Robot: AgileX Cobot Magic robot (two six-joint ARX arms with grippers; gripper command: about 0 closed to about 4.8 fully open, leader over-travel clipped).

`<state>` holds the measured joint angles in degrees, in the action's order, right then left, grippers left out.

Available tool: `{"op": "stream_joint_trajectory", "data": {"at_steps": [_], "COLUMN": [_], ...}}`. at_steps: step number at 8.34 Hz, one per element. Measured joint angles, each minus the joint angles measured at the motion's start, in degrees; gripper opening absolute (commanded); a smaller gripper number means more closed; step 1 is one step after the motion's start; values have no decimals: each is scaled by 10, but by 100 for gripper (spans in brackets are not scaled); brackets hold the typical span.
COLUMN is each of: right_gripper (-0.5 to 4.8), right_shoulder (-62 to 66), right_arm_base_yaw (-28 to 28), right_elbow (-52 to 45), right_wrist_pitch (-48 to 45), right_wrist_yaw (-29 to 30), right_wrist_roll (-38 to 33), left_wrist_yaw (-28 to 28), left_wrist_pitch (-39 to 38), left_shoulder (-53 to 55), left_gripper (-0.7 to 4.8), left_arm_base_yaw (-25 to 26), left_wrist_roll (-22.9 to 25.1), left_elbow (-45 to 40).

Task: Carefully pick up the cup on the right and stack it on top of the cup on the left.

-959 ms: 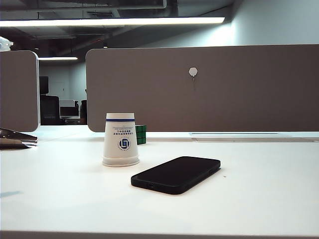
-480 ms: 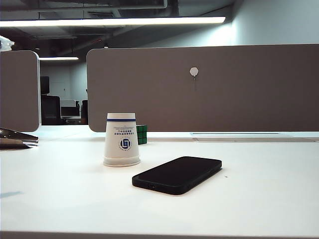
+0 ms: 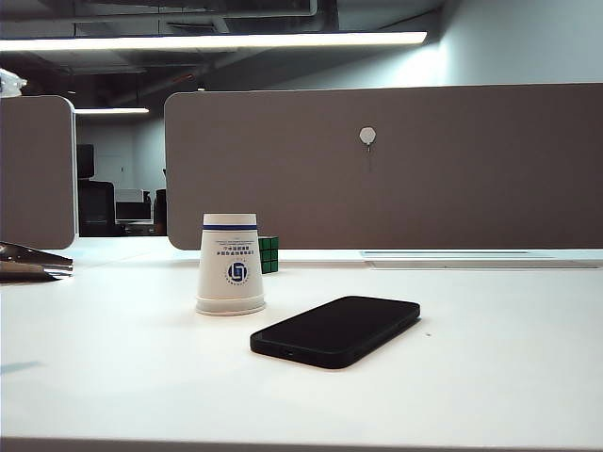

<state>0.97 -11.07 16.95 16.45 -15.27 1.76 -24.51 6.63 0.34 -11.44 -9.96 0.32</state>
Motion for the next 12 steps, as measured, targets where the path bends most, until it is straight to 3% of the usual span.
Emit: {"op": "stream_joint_trajectory", "data": {"at_steps": [4, 7, 12], "right_gripper": [100, 16, 8], "right_shoulder": [-8, -8, -8], "right_arm_base_yaw": [0, 0, 0], "right_elbow": [-23, -23, -41], "right_wrist_pitch": [21, 23, 55], "right_wrist_yaw": [-14, -15, -14], "right_wrist_roll": [-5, -7, -47], "left_wrist_yaw": [2, 2, 2], "left_wrist_pitch": [0, 0, 0], "left_shoulder": [0, 0, 0], "left_gripper": [-5, -5, -5], "left_arm_base_yaw": [0, 0, 0], "left_wrist_roll": [0, 0, 0], "left_elbow": [0, 0, 0]}}
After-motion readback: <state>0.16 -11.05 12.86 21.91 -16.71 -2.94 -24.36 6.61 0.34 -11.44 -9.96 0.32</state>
